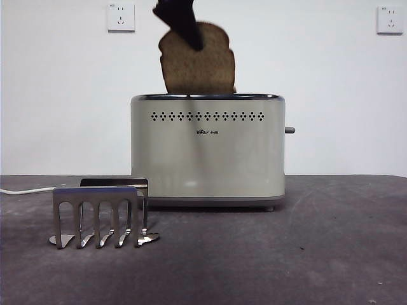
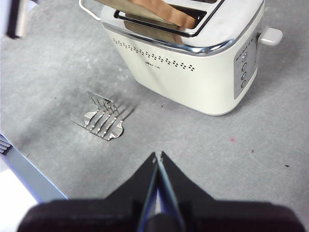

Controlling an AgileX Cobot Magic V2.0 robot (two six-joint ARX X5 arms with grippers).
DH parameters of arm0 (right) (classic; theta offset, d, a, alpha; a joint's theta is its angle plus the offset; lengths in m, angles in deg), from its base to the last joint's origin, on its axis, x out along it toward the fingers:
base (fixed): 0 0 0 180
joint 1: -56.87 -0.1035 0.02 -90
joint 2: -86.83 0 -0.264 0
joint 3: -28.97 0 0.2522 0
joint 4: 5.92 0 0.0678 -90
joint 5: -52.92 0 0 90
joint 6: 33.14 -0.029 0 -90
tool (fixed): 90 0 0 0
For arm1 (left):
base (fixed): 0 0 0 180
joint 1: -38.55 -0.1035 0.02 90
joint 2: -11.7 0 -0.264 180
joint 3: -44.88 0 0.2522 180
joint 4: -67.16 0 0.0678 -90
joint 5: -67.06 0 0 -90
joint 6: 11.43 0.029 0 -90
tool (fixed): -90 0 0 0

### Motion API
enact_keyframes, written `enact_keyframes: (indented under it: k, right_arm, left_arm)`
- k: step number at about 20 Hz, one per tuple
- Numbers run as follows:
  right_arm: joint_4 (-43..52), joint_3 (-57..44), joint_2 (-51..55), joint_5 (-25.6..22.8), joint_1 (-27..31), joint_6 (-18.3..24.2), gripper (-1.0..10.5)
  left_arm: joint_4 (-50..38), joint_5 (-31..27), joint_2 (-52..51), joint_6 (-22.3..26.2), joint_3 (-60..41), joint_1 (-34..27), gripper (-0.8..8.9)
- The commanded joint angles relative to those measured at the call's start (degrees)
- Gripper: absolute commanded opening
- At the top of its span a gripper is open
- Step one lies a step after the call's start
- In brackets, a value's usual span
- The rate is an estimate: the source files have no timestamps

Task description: Pick up a slice of bread from the rack,put the bread on the toaster,press the button

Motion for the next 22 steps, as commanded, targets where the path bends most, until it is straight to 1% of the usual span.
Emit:
enact_keyframes:
  k: [1, 3, 6, 7, 8, 9, 10, 12, 15, 16, 19, 20, 22]
  right_arm:
    - [0.09, 0.07, -0.02, 0.31, -0.15, 0.48, -0.1]
    - [0.09, 0.07, -0.02, 0.31, -0.15, 0.48, -0.1]
    - [0.09, 0.07, -0.02, 0.28, -0.15, 0.52, -0.1]
    - [0.11, 0.07, -0.02, 0.28, -0.15, 0.52, -0.1]
    - [0.11, 0.07, -0.02, 0.26, -0.15, 0.74, -0.1]
    - [0.13, 0.07, -0.02, 0.26, -0.15, 1.01, -0.1]
    - [0.2, 0.07, -0.04, 0.26, -0.15, 1.29, -0.1]
    - [1.62, 0.04, -0.09, 0.26, -0.15, 1.38, -0.1]
    - [5.81, 0.07, -0.68, 0.24, -0.15, 1.11, -0.1]
    - [7.28, 0.07, -1.31, 0.22, -0.15, 0.42, -0.1]
    - [14.64, 0.07, -5.22, 0.22, -0.15, -3.3, -0.1]
    - [17.27, 0.07, -6.82, 0.24, -0.15, -4.7, -0.1]
    - [23.89, 0.07, -11.08, 0.24, -0.13, -8.24, -0.1]
  left_arm:
    - [-1.01, 0.31, 2.45, -0.81, -0.11, -1.07, -0.1]
    - [-2.93, 0.35, 3.91, -0.92, -0.11, -1.79, -0.1]
    - [-8.87, 0.46, 5.66, -4.33, -0.11, -2.14, 0.17]
    - [-10.49, 0.46, 6.08, -5.33, -0.11, -2.14, 1.09]
    - [-11.04, 0.48, 6.23, -5.35, -0.11, -2.14, 2.51]
    - [-11.28, 0.46, 6.32, -5.35, -0.11, -2.12, 3.4]
    - [-11.28, 0.44, 6.32, -5.35, -0.11, -2.08, 3.69]
    - [-11.15, 0.28, 6.32, -5.46, -0.11, -2.08, 3.74]
    - [-11.17, 0.13, 6.1, -9.84, -0.11, -2.08, 3.74]
    - [-11.1, 0.04, 5.66, -11.41, -0.11, -2.08, 3.74]
    - [-10.88, 0.07, 2.4, -17.68, -0.09, -1.95, 3.74]
    - [-10.8, 0.09, 1.03, -20.37, -0.09, -1.95, 3.74]
    - [-9.7, 0.26, -2.97, -27.23, -0.09, -1.97, 3.74]
